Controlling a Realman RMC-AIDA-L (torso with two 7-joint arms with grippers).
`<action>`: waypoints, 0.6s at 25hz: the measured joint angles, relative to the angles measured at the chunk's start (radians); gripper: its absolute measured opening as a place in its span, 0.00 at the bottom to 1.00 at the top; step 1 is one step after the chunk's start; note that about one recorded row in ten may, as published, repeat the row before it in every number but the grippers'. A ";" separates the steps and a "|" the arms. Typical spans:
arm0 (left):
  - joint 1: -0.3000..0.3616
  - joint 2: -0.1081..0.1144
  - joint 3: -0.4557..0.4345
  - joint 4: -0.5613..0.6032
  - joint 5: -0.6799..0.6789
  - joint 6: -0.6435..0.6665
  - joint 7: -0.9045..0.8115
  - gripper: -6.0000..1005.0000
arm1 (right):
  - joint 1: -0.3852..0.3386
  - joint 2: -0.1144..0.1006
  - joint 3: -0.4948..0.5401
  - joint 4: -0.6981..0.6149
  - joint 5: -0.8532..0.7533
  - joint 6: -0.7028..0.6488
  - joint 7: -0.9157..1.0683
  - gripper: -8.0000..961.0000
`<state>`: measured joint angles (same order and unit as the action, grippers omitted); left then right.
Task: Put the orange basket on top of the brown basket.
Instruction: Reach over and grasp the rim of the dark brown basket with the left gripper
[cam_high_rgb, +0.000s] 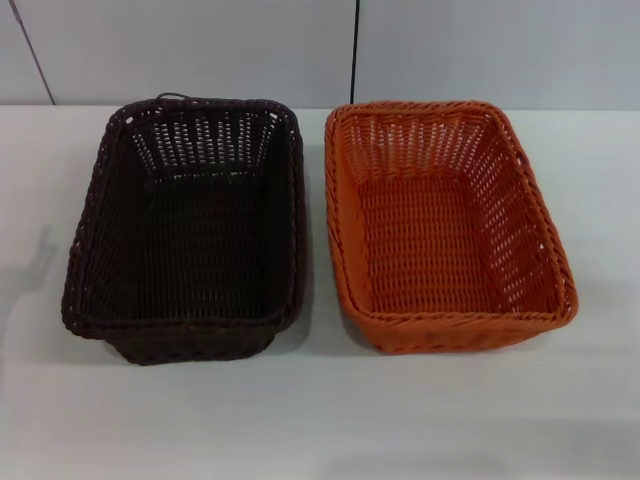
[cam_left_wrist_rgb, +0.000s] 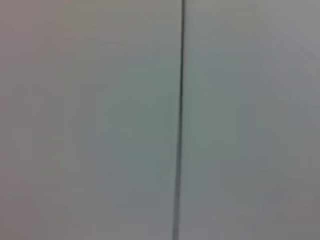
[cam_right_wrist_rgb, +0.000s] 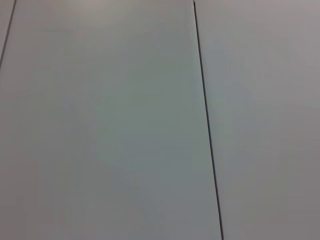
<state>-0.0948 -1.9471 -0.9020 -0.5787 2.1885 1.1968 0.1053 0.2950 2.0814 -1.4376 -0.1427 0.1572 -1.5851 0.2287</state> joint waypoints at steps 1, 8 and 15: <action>0.068 0.125 -0.054 -0.308 0.051 -0.259 0.000 0.83 | -0.002 0.000 0.000 -0.003 0.000 0.000 0.000 0.81; 0.225 0.133 -0.415 -0.924 0.311 -1.084 0.001 0.82 | -0.008 0.003 0.000 -0.002 0.000 0.003 0.003 0.81; 0.084 -0.113 -0.711 -1.111 0.433 -1.887 0.238 0.82 | -0.013 0.004 0.001 0.001 0.001 0.007 0.005 0.80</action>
<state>-0.0108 -2.0600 -1.6133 -1.6894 2.6214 -0.6902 0.3437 0.2818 2.0857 -1.4365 -0.1421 0.1586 -1.5777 0.2333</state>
